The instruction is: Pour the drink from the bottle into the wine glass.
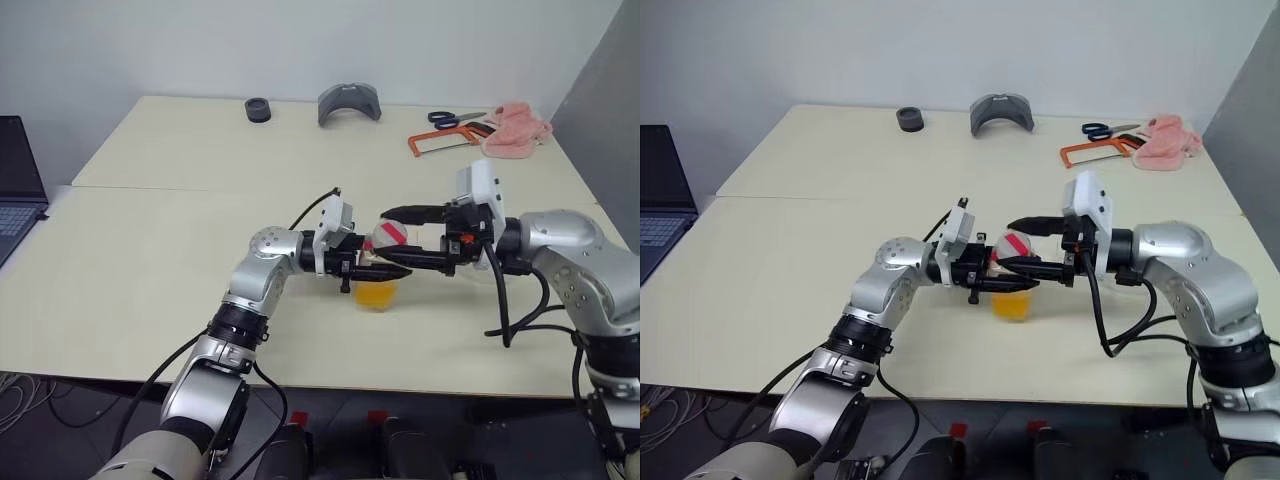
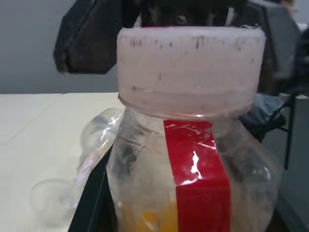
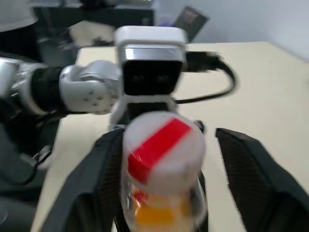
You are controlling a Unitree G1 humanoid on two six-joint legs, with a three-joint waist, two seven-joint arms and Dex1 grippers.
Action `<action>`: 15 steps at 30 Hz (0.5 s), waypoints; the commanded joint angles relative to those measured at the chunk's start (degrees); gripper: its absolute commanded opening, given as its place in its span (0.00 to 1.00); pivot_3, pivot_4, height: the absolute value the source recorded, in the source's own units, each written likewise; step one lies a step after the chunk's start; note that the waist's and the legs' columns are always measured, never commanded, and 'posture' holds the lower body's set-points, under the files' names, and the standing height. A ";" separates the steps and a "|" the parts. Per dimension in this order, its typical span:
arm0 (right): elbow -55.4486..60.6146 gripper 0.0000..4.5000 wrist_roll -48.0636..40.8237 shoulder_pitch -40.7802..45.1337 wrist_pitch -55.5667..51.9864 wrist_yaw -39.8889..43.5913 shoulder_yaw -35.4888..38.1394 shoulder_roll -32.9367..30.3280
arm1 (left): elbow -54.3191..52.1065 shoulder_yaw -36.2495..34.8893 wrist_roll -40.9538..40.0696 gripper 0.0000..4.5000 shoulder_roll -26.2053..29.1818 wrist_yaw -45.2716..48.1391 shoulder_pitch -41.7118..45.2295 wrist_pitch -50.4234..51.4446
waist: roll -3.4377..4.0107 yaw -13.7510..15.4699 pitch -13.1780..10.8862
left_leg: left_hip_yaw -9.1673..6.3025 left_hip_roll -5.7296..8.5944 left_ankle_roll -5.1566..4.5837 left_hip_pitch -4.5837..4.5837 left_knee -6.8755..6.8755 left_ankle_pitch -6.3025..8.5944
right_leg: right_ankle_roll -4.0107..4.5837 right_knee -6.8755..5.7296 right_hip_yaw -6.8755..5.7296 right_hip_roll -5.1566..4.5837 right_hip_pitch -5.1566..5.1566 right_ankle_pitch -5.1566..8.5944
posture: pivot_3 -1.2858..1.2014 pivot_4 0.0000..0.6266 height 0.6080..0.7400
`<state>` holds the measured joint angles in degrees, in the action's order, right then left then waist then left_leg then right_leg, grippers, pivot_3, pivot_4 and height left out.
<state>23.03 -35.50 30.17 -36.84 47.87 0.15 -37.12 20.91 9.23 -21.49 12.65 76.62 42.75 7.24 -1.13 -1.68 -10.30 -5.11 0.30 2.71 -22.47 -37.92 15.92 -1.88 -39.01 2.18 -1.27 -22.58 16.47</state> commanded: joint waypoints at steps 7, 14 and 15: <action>26.26 0.88 3.57 -11.44 -11.62 -37.25 0.57 15.87 | 2.39 -1.66 0.87 0.38 -2.40 -4.81 1.12 -4.24 | 0.05 -0.21 0.02 | -0.05 -0.01 0.16 -0.45 -0.01 -0.10 | 0.01 -0.13 0.04 0.00 -0.54 -0.01 | 0.52 0.24 1.00; 24.74 0.88 13.65 -11.52 -11.04 -44.21 -6.57 18.09 | 7.38 -1.14 3.05 0.38 -4.19 -5.25 3.33 -8.39 | 0.05 -0.14 0.02 | 0.15 0.14 0.12 -0.44 -0.03 -0.08 | -0.01 -0.16 0.13 0.06 -0.60 -0.02 | 0.52 0.24 1.00; 24.50 0.88 14.67 -11.47 -10.87 -44.91 -7.04 18.49 | 8.05 -1.13 3.34 0.38 -4.40 -5.29 3.62 -8.98 | 0.04 -0.13 0.02 | 0.16 0.13 0.12 -0.45 -0.02 -0.08 | -0.01 -0.14 0.13 0.06 -0.60 -0.02 | 0.52 0.24 1.00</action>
<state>46.42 -22.68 18.07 -48.74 4.37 -6.32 -19.05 29.69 8.50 -18.11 8.80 71.51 44.45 0.28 -1.08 -1.81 -10.28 -4.94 0.44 2.83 -22.92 -37.93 15.84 -1.89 -39.15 2.30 -1.20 -23.18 16.46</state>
